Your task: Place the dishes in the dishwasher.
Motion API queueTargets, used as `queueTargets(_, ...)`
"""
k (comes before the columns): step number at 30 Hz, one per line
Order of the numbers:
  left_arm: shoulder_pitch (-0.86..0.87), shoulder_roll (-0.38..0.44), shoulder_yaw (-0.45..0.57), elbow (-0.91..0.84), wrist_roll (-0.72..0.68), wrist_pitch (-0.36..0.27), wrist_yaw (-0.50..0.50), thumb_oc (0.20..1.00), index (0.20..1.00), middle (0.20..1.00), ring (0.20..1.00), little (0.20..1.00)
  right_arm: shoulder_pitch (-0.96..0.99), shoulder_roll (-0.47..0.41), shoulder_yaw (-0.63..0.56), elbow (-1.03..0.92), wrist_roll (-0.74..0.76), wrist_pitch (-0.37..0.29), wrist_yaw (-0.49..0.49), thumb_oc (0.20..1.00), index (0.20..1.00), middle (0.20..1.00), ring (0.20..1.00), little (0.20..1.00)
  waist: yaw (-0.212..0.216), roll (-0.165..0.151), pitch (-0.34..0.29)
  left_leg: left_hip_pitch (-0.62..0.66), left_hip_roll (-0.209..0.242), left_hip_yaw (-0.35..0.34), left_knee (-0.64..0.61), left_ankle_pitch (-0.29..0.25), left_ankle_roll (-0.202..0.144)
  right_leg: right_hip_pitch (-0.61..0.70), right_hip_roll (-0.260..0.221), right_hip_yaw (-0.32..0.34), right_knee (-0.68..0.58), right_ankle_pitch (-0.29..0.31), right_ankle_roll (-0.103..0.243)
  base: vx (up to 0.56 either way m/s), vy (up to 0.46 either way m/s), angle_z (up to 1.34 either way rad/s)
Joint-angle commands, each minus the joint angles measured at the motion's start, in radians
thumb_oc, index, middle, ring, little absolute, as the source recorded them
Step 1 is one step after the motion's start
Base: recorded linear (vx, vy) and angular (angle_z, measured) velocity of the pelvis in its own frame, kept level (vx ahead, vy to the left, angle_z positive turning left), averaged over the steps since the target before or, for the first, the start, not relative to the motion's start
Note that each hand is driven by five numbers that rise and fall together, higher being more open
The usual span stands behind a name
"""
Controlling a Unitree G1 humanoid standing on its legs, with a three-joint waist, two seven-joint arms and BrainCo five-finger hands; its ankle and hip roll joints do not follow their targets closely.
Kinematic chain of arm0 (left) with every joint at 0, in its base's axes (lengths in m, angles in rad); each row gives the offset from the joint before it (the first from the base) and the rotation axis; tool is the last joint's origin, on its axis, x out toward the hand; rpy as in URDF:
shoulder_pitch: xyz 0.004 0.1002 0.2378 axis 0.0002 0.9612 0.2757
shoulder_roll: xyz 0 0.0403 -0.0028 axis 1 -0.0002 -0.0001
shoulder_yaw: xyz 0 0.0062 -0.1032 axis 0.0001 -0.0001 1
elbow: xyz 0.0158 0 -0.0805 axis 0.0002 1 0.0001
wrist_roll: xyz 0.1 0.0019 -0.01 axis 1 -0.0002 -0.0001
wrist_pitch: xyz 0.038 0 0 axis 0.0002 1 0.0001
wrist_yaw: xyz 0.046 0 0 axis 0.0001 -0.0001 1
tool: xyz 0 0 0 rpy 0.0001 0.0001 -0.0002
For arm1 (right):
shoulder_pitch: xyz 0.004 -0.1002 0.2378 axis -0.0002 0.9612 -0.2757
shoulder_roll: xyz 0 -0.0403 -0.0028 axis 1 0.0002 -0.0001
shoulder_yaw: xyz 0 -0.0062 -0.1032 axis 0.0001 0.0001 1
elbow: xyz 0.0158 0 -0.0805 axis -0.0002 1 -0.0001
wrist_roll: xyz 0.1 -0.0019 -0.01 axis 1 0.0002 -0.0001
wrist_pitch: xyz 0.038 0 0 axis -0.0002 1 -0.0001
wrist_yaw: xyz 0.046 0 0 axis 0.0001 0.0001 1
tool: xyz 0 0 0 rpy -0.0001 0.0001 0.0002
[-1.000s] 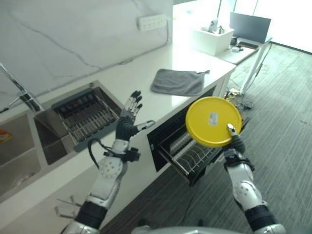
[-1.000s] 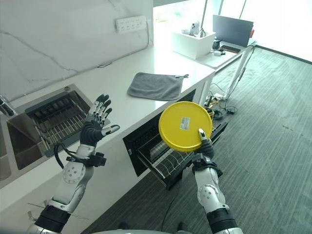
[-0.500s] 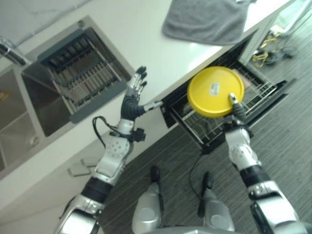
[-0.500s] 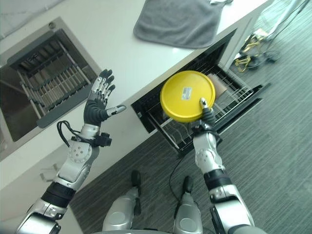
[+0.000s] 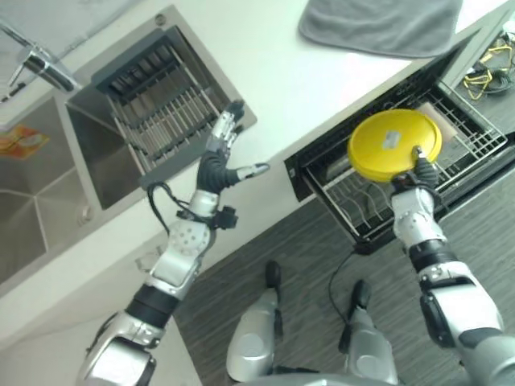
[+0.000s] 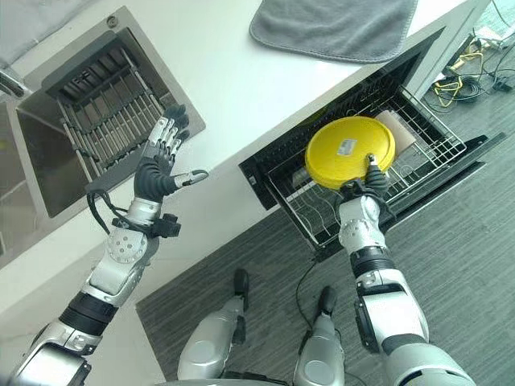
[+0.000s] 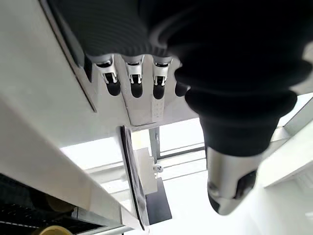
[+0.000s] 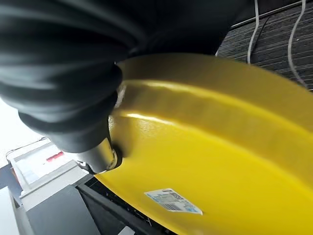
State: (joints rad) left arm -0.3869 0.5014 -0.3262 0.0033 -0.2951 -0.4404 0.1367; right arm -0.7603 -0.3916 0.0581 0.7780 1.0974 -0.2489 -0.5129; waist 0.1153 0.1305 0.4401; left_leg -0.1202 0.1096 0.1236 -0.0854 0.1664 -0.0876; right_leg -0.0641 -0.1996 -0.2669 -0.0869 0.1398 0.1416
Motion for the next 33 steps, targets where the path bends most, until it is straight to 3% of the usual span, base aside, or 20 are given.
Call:
queueTargets(1,-0.040,0.037,-0.105,-0.158,-0.152,-0.064,-0.373,1.000,1.000,1.000,1.000,1.000,-0.110,-0.016,0.008,-0.060,-0.047,-0.030,0.014,0.200,0.200,0.200,0.200,0.200,0.013,-0.051,-0.042,0.036,0.013,-0.018,0.035,-0.069,-0.019,-0.036,-0.119,-0.020,0.094,0.013,0.056,-0.01,-0.035,0.09)
queueTargets(3,-0.036,0.034,-0.122,-0.179,-0.194,-0.065,-0.429,1.000,1.000,1.000,1.000,1.000,-0.100,-0.016,0.010,-0.054,-0.044,-0.031,0.017,0.200,0.200,0.200,0.200,0.200,0.012,-0.051,-0.044,0.039,0.013,-0.015,0.035,-0.070,-0.019,-0.033,-0.118,-0.022,0.093,0.014,0.056,0.02,-0.040,0.12)
queueTargets(6,-0.070,-0.013,-0.195,-0.212,-0.358,-0.011,-0.597,1.000,1.000,1.000,1.000,1.000,-0.100,0.002,0.000,0.020,-0.029,-0.039,0.064,0.200,0.200,0.200,0.200,0.200,-0.003,-0.050,-0.046,0.048,0.019,-0.003,0.040,-0.071,-0.019,-0.027,-0.117,-0.021,0.101,0.014,0.057,0.02,-0.028,0.03)
queueTargets(11,-0.072,-0.079,-0.263,-0.211,-0.431,0.087,-0.616,1.000,1.000,1.000,1.000,1.000,-0.130,0.021,0.013,0.052,-0.041,-0.032,0.077,0.200,0.200,0.200,0.200,0.200,-0.020,-0.042,-0.039,0.050,0.021,0.014,0.045,-0.070,-0.023,-0.031,-0.117,-0.010,0.101,0.018,0.056,0.00,0.008,-0.03)
queueTargets(13,-0.064,-0.104,-0.289,-0.162,-0.480,0.151,-0.590,1.000,1.000,1.000,1.000,1.000,-0.128,0.035,0.024,0.046,-0.056,-0.028,0.074,0.200,0.200,0.200,0.200,0.200,-0.032,-0.044,-0.036,0.051,0.023,0.026,0.049,-0.071,-0.024,-0.034,-0.115,-0.001,0.104,0.017,0.053,0.01,0.010,-0.07)
queueTargets(15,-0.049,-0.117,-0.316,-0.107,-0.484,0.173,-0.562,1.000,1.000,1.000,1.000,1.000,-0.134,0.034,0.027,0.047,-0.060,-0.025,0.076,0.200,0.200,0.200,0.200,0.200,-0.037,-0.045,-0.033,0.050,0.026,0.032,0.053,-0.072,-0.026,-0.039,-0.115,0.006,0.107,0.017,0.051,0.00,0.003,-0.18)
queueTargets(18,0.034,-0.122,-0.361,0.108,-0.421,0.130,-0.422,1.000,1.000,1.000,1.000,1.000,-0.134,0.012,0.044,0.026,-0.038,-0.033,0.097,0.200,0.200,0.200,0.200,0.200,-0.037,-0.052,-0.018,0.039,0.030,0.035,0.054,-0.071,-0.026,-0.055,-0.114,0.017,0.111,0.018,0.047,-0.03,-0.020,-0.13)
queueTargets(19,0.035,-0.123,-0.362,0.121,-0.416,0.128,-0.420,1.000,1.000,1.000,1.000,1.000,-0.134,0.011,0.044,0.026,-0.036,-0.034,0.097,0.200,0.200,0.200,0.200,0.200,-0.036,-0.052,-0.017,0.038,0.030,0.036,0.054,-0.071,-0.026,-0.055,-0.114,0.017,0.111,0.018,0.046,-0.05,-0.079,-0.10)
queueTargets(20,0.085,-0.126,-0.385,0.324,-0.295,0.088,-0.364,1.000,1.000,1.000,1.000,1.000,-0.144,-0.008,0.048,0.023,-0.011,-0.030,0.121,0.200,0.200,0.200,0.200,0.200,-0.031,-0.062,-0.008,0.029,0.037,0.036,0.056,-0.067,-0.029,-0.066,-0.112,0.018,0.116,0.017,0.047,-0.03,-0.058,-0.08)
queueTargets(22,0.104,-0.124,-0.394,0.410,-0.240,0.074,-0.318,1.000,1.000,1.000,1.000,1.000,-0.150,-0.016,0.050,0.023,-0.005,-0.024,0.134,0.200,0.200,0.200,0.200,0.200,-0.029,-0.065,-0.006,0.026,0.040,0.036,0.054,-0.064,-0.030,-0.070,-0.111,0.019,0.116,0.016,0.048,-0.03,-0.034,-0.09)
queueTargets(27,0.121,-0.165,-0.364,0.690,-0.104,0.092,-0.224,1.000,1.000,1.000,1.000,1.000,-0.170,-0.015,0.061,0.031,0.000,-0.011,0.139,0.200,0.200,0.200,0.200,0.200,-0.021,-0.073,-0.007,0.020,0.047,0.028,0.041,-0.051,-0.033,-0.081,-0.108,0.020,0.123,0.012,0.052,0.00,-0.002,-0.01)
queueTargets(31,0.129,-0.179,-0.295,0.915,-0.023,0.139,-0.148,1.000,1.000,1.000,1.000,1.000,-0.194,-0.029,0.084,0.043,-0.109,0.024,0.109,0.200,0.200,0.200,0.200,0.200,-0.007,-0.068,-0.017,0.018,0.046,0.012,0.025,-0.039,-0.034,-0.088,-0.112,0.016,0.134,0.004,0.057,0.04,0.035,0.01)
queueTargets(33,0.129,-0.193,-0.266,0.995,-0.016,0.222,-0.136,1.000,1.000,1.000,1.000,1.000,-0.227,-0.045,0.106,0.046,-0.224,0.060,0.079,0.200,0.200,0.200,0.200,0.200,-0.001,-0.061,-0.015,0.007,0.041,0.000,0.035,-0.041,-0.034,-0.101,-0.116,0.020,0.149,-0.002,0.056,0.03,0.102,0.03)
